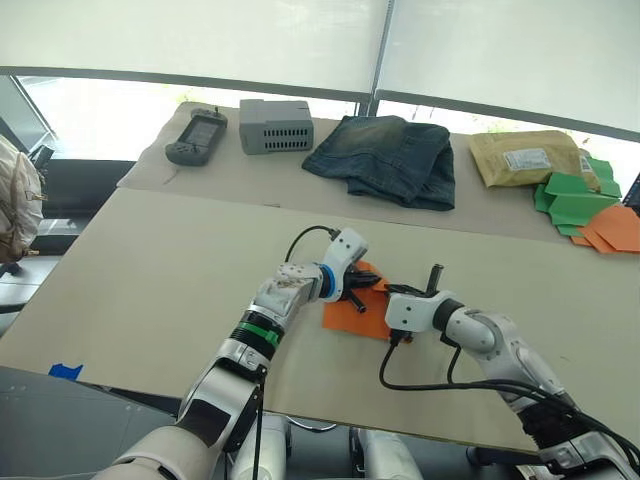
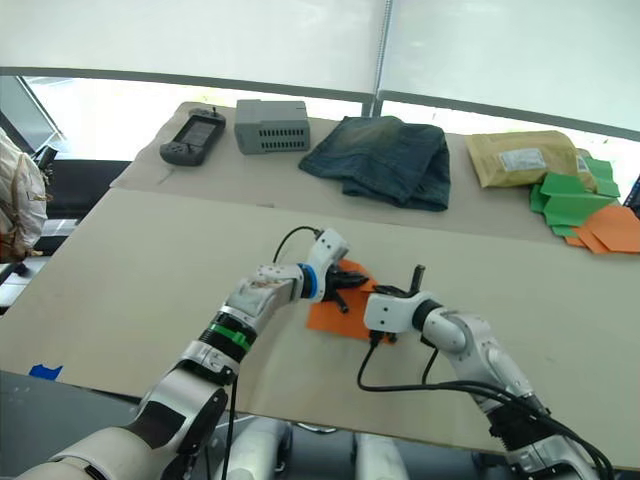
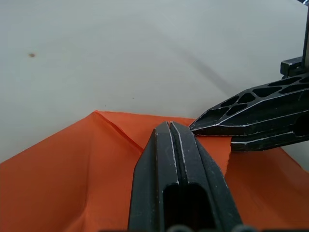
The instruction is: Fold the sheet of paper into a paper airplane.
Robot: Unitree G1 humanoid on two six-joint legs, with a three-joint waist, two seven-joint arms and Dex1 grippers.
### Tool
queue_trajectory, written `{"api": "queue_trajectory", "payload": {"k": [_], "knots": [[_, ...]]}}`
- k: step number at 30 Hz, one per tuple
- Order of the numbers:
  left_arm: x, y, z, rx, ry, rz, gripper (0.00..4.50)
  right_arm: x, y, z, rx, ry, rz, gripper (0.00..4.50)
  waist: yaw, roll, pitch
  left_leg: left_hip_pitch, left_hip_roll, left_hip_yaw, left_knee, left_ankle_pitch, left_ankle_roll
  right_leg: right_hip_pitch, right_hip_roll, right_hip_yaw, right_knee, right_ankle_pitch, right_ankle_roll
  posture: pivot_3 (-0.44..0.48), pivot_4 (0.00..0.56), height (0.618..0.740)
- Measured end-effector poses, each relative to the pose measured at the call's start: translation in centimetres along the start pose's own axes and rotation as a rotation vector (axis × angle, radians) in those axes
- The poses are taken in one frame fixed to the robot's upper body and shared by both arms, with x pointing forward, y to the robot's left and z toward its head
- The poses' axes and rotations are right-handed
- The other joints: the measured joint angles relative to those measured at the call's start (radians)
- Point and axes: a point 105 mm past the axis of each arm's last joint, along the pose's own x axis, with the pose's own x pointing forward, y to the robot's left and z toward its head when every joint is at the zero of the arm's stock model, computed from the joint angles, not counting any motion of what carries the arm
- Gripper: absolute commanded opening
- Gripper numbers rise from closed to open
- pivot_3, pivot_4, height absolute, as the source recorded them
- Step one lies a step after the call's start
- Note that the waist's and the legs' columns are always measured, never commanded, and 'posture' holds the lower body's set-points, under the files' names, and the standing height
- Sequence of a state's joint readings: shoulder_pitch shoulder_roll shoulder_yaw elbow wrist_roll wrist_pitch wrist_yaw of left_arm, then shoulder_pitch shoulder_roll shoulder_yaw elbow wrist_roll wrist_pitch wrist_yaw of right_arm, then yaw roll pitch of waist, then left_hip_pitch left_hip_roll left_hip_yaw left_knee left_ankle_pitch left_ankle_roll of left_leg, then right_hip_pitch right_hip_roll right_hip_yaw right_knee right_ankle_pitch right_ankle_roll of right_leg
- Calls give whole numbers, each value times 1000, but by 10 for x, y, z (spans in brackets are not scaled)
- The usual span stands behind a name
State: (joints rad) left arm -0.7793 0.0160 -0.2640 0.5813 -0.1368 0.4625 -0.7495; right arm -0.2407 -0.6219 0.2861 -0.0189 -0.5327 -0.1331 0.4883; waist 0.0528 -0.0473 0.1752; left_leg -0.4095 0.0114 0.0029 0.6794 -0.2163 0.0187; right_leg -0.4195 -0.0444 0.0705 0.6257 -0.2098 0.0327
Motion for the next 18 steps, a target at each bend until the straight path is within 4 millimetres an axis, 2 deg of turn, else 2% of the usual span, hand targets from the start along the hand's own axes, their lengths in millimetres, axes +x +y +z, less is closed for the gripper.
{"api": "queue_trajectory", "payload": {"k": [2, 3, 4, 8, 10, 14, 18], "knots": [[2, -1, -2, 10, 10, -4, 0, -1, 1, 1, -12, -5, -2, 662, 1, 0, 0, -1, 0, 0, 0, 0, 0, 0, 0, 0, 0, 0, 0, 0, 150, 728], [2, -2, -3, 11, 11, -6, 0, -2, 1, 1, -12, -8, -5, 810, 2, 0, 0, -1, -1, 0, 0, 0, 0, 0, -1, 0, 0, 0, 0, 0, 150, 728], [3, -2, -3, 12, 12, -9, 0, -4, -1, 1, -6, -13, -15, 1278, 2, 0, 0, -1, -1, 0, 0, 0, 0, 0, -1, 0, -1, 0, 1, 0, 150, 728], [4, -3, -4, 27, 14, -13, 0, -11, -7, 2, -60, -22, -16, 2587, 6, 0, 0, -2, -1, 0, 0, 0, 0, 0, -1, 0, -1, 0, 2, 0, 150, 728], [5, -4, -4, 31, 16, -17, 0, -18, -9, 3, -72, -27, -3, 2587, 8, 0, 0, -2, -1, 0, 0, 0, 0, -1, -1, 0, -1, 0, 2, 0, 150, 728], [4, -4, -3, 41, 15, -20, 0, -34, -10, 4, 31, -57, 16, 2587, 9, 0, 0, -3, -1, 0, 0, 0, 0, -1, -1, 0, -1, 2, 5, 0, 150, 728], [4, -4, -4, 43, 16, -19, 0, -39, -24, 2, 208, -83, -55, 1401, 9, 0, 0, -3, -1, 0, 0, 0, 0, -1, -1, 0, -1, 2, 5, 0, 150, 728]]}}
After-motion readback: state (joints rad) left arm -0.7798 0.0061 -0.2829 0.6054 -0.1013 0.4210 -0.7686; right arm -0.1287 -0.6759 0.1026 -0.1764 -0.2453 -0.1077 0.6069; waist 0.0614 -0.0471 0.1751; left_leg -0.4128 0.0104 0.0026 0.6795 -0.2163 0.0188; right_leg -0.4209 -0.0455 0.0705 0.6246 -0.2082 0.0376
